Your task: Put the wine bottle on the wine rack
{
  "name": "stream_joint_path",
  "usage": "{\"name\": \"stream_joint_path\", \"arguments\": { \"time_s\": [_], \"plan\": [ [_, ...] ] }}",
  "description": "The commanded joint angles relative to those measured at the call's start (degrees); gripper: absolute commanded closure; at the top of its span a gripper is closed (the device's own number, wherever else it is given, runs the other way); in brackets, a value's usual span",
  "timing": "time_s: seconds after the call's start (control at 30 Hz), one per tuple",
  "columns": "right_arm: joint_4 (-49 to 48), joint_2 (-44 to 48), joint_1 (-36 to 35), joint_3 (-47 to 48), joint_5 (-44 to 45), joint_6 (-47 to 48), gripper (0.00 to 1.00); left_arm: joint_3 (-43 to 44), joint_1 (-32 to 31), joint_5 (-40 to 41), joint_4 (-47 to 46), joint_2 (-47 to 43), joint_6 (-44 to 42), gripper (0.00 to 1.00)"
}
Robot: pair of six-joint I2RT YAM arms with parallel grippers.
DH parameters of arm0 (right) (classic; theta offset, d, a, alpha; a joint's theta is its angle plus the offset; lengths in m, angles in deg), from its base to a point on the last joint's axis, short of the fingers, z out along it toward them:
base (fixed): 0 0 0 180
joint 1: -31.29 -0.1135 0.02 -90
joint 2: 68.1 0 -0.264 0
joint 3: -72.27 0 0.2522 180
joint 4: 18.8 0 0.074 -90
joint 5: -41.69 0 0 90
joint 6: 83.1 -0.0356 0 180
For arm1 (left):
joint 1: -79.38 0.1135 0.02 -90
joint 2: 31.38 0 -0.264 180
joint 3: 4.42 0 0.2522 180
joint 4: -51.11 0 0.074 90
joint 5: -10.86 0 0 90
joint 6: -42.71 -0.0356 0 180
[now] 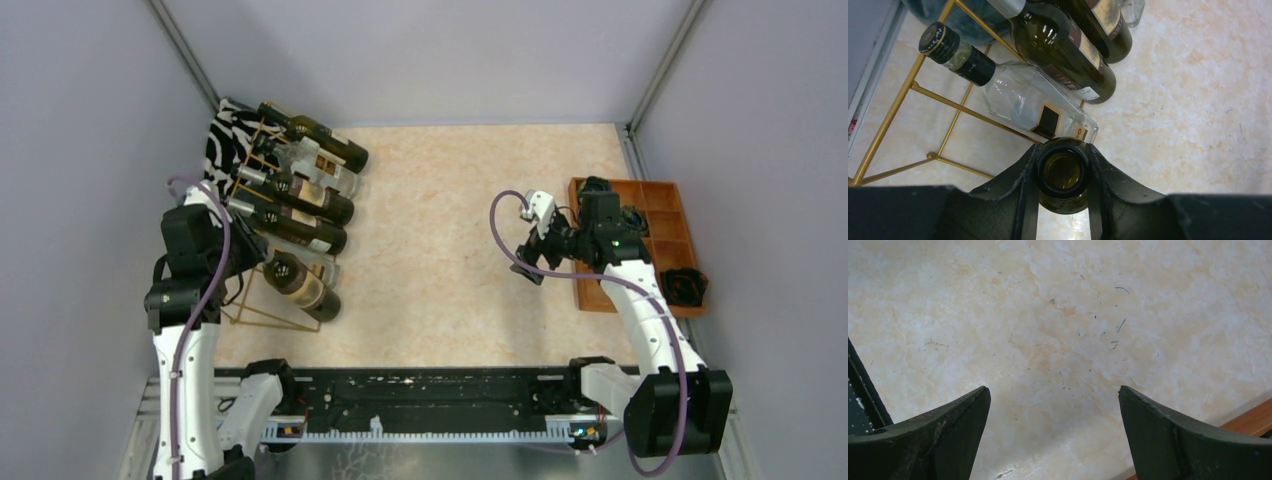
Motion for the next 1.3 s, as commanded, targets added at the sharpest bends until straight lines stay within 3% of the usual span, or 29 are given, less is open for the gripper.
{"name": "stream_joint_path", "arguments": {
  "time_s": [0.0,0.13,0.47,0.67,1.27],
  "plan": [
    [-1.16,0.17,0.48,0.0,-1.5,0.87,0.02,-3.14,0.32,5.72,1.12,-0.16,-0.08,0.91],
    [-1.19,0.11,0.53,0.02,-1.58,0.87,0.01,-4.69,0.31,7.7,1.43,-0.96,0.07,0.8],
    [-1.1,0.17,0.49,0.09,-1.79,0.87,0.02,-5.65,0.35,9.47,2.41,-1.27,1.81,0.72],
    [-1.1,0.26,0.55,0.09,-1.86,0.87,0.02,-5.94,0.31,10.98,3.22,-1.84,3.64,0.62],
    [-1.05,0.62,0.48,0.08,-1.79,0.96,0.02,-5.5,0.32,18.3,6.9,-1.79,7.4,0.52]
  ]
}}
